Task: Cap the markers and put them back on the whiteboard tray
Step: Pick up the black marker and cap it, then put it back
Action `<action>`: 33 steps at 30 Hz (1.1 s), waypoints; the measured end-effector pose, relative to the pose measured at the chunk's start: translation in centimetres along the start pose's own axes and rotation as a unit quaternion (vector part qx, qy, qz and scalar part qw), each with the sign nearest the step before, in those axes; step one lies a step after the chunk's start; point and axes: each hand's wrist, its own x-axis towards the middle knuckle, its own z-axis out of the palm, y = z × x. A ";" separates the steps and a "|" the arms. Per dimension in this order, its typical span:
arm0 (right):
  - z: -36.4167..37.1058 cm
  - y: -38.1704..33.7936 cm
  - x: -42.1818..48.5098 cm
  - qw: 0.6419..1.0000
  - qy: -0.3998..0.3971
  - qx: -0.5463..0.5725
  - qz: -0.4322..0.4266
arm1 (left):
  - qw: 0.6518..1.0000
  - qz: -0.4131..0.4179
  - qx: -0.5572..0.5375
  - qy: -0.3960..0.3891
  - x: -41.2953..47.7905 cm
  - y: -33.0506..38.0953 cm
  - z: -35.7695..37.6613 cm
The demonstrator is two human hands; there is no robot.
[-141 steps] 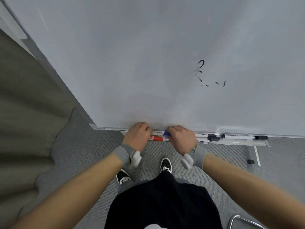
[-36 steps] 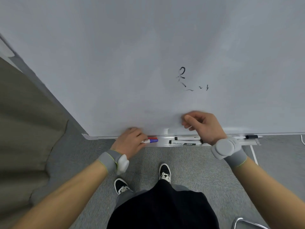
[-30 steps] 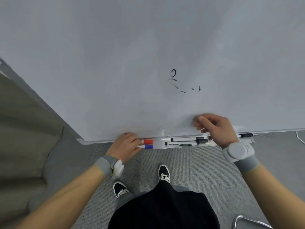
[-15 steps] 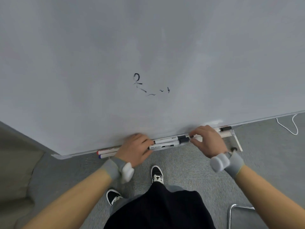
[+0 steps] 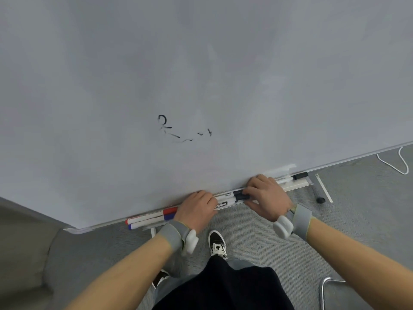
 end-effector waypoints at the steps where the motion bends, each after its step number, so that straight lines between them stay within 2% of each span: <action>1: 0.0 0.1 -0.1 1.000 -0.008 -0.006 -0.007 | 1.000 -0.003 -0.006 0.003 0.0 0.0 0.1; 7: -0.4 0.4 -0.2 1.000 -0.007 0.013 -0.008 | 0.998 -0.017 -0.047 0.044 -0.8 0.0 -0.8; 11: -1.6 0.4 -0.9 0.987 0.031 0.150 0.041 | 0.992 -0.032 -0.094 0.080 -1.7 -0.1 -2.4; 17: -3.6 -0.6 -1.2 0.951 0.030 0.296 0.081 | 0.987 -0.044 -0.139 0.071 -2.3 0.4 -4.4; 25: -4.9 -1.6 -1.0 0.939 0.022 0.338 0.065 | 0.981 -0.032 -0.173 0.081 -1.6 1.4 -5.5; 33: -4.9 -2.1 -1.1 0.869 -0.009 0.485 0.094 | 0.975 -0.013 -0.205 0.082 -0.9 1.8 -6.4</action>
